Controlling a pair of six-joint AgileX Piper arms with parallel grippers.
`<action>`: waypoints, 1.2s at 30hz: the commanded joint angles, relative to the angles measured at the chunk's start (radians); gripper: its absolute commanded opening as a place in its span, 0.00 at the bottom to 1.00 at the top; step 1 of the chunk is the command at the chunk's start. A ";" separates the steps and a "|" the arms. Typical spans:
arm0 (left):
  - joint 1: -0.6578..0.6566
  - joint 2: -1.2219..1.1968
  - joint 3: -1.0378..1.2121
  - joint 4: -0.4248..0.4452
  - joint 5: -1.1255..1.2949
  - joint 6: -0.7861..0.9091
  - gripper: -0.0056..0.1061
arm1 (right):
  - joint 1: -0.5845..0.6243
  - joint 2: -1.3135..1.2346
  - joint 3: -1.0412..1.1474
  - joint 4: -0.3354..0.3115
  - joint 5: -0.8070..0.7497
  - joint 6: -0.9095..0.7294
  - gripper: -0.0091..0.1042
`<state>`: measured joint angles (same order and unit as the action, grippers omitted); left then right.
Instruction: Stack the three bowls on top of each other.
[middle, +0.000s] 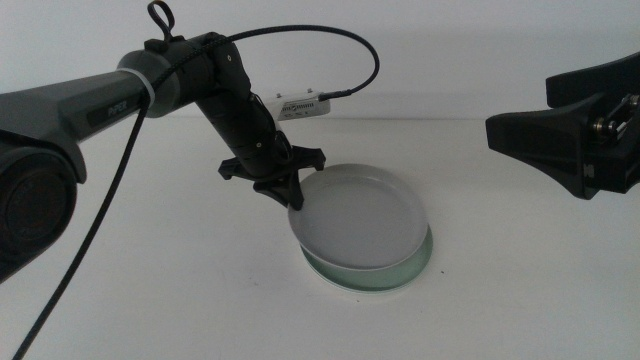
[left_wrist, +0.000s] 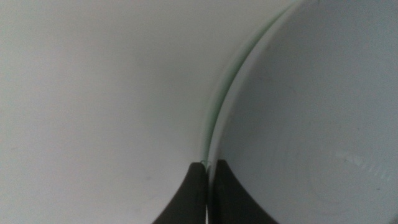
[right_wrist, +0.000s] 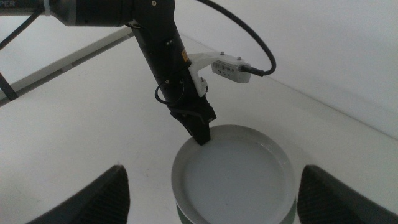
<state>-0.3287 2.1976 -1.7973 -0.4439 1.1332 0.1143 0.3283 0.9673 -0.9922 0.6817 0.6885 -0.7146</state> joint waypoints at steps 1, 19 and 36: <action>0.000 -0.005 -0.009 -0.047 -0.008 0.026 0.03 | 0.000 -0.003 0.003 0.003 -0.007 0.000 0.90; 0.000 0.000 -0.009 -0.044 0.007 0.035 0.30 | 0.000 -0.003 0.003 0.003 -0.007 0.000 0.90; 0.139 -0.317 0.097 0.026 0.058 0.061 0.89 | 0.000 -0.003 0.003 0.003 -0.007 0.000 0.90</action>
<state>-0.2246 1.9816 -1.7510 -0.4327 1.1943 0.1718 0.3283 0.9673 -0.9922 0.6817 0.6885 -0.7128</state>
